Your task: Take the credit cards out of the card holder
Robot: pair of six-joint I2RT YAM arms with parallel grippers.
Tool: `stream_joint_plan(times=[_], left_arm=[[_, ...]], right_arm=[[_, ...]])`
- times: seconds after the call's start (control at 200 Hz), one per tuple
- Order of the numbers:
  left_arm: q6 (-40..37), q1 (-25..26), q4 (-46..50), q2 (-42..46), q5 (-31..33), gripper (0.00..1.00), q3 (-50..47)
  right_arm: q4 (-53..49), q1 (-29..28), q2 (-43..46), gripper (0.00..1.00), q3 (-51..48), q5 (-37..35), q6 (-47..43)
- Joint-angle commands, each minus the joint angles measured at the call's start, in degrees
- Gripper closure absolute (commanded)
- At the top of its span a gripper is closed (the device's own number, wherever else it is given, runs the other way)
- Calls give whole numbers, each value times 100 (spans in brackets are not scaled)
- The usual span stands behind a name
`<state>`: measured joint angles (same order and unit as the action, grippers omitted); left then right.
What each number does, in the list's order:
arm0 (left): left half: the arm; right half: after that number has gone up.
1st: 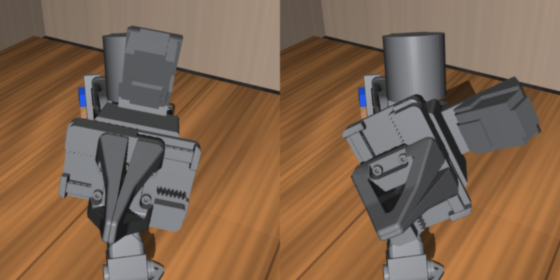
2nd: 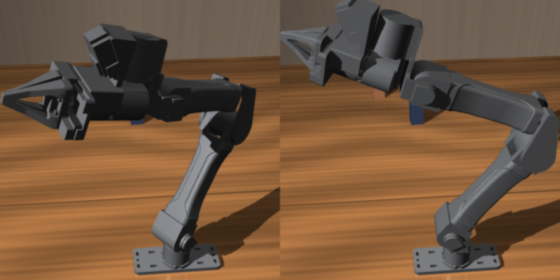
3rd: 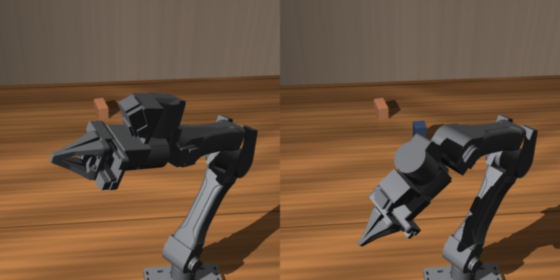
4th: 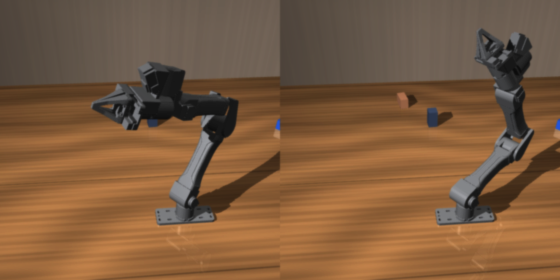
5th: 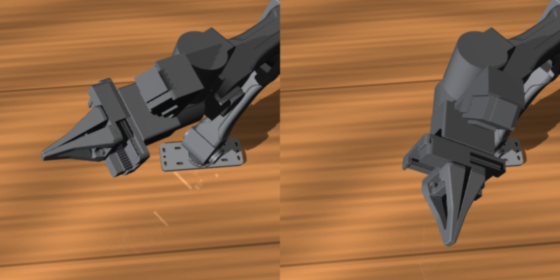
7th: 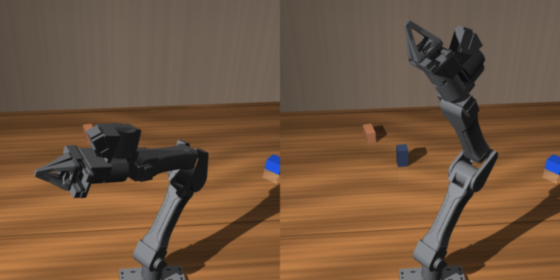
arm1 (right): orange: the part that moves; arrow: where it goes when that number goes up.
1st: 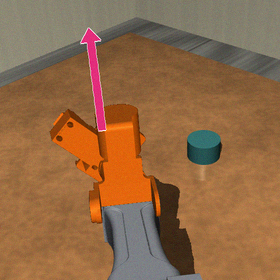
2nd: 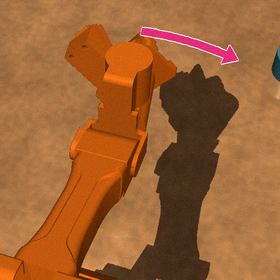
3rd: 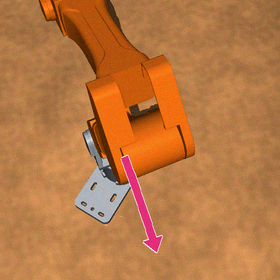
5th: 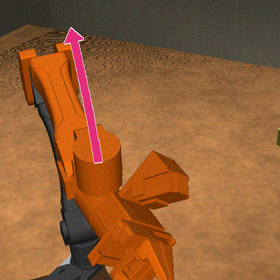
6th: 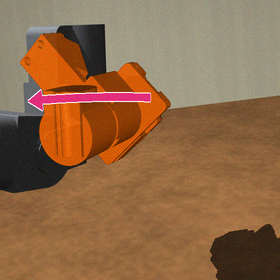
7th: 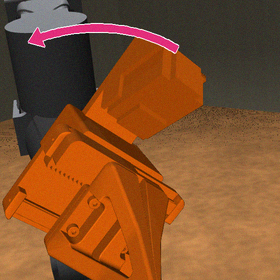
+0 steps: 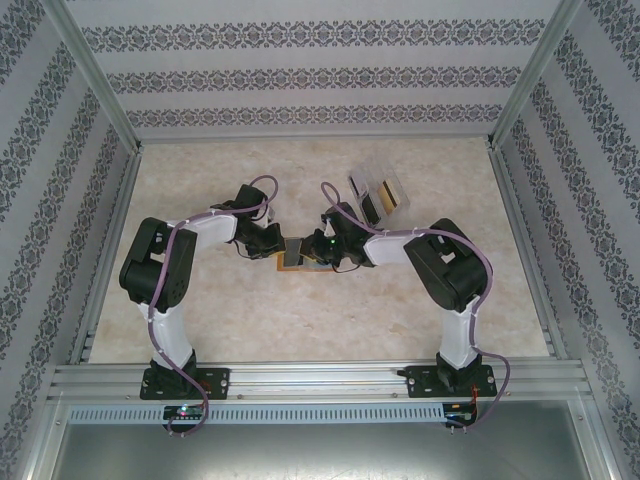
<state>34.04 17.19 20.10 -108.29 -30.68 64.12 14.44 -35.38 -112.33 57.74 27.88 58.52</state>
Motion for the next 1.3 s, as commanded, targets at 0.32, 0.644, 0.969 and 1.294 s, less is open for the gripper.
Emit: stream_joint_plan(times=[0.32,0.644,0.969,1.294], left_arm=[[-143,13,196,-188,59,94,-2],[-161,13,214,-176,46,94,27],[50,-145,-154,-54,-799,87,310],[827,-394,-1523,901,-1801,56,-128]], right_arm=[[356,79,70,93,-239,-33,94],[306,333,583,98,-720,-123,-103],[168,583,1476,100,-1156,-436,-779],[423,789,2169,100,-1234,124,-1258]])
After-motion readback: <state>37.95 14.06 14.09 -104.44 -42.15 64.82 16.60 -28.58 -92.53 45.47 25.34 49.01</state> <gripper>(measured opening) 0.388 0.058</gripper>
